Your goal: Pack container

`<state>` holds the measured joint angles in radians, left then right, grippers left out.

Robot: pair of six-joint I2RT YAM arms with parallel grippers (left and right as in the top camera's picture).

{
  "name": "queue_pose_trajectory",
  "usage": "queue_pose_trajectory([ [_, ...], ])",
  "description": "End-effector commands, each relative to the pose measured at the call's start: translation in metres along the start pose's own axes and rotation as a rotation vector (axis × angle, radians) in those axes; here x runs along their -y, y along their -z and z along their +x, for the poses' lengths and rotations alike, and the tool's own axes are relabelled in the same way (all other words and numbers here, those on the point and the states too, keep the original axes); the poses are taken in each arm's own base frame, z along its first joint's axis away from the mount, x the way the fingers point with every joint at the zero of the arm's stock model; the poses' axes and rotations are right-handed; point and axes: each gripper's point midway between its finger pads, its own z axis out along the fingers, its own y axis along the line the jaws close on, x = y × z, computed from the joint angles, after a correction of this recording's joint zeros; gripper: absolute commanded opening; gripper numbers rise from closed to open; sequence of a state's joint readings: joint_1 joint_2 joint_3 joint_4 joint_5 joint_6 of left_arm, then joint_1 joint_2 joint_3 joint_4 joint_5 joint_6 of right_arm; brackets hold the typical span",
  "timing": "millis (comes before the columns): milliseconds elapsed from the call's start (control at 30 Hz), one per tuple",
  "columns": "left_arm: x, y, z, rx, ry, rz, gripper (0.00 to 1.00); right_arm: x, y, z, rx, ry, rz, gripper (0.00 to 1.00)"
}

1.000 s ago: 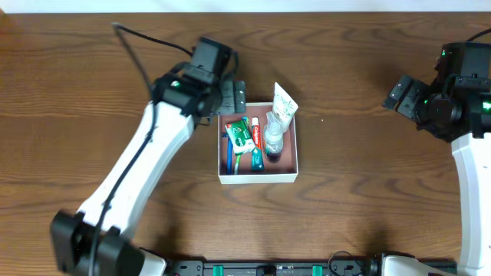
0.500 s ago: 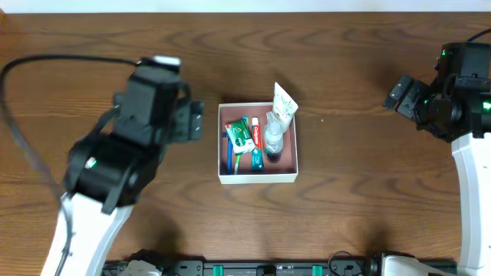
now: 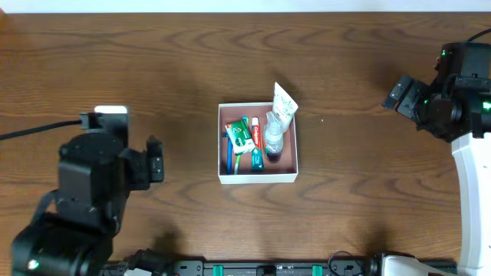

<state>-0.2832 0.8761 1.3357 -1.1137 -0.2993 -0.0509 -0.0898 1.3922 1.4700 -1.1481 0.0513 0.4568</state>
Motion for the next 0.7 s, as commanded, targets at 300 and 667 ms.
queue_pose_trajectory([
  [300,-0.005,-0.057,0.066,-0.051,0.103,-0.009,0.98,0.002,0.000,-0.002,0.003,-0.006,0.004,0.99],
  [667,0.008,-0.081,0.134,-0.027,0.120,0.042,0.98,0.002,0.000,-0.002,0.003,-0.006,0.004,0.99],
])
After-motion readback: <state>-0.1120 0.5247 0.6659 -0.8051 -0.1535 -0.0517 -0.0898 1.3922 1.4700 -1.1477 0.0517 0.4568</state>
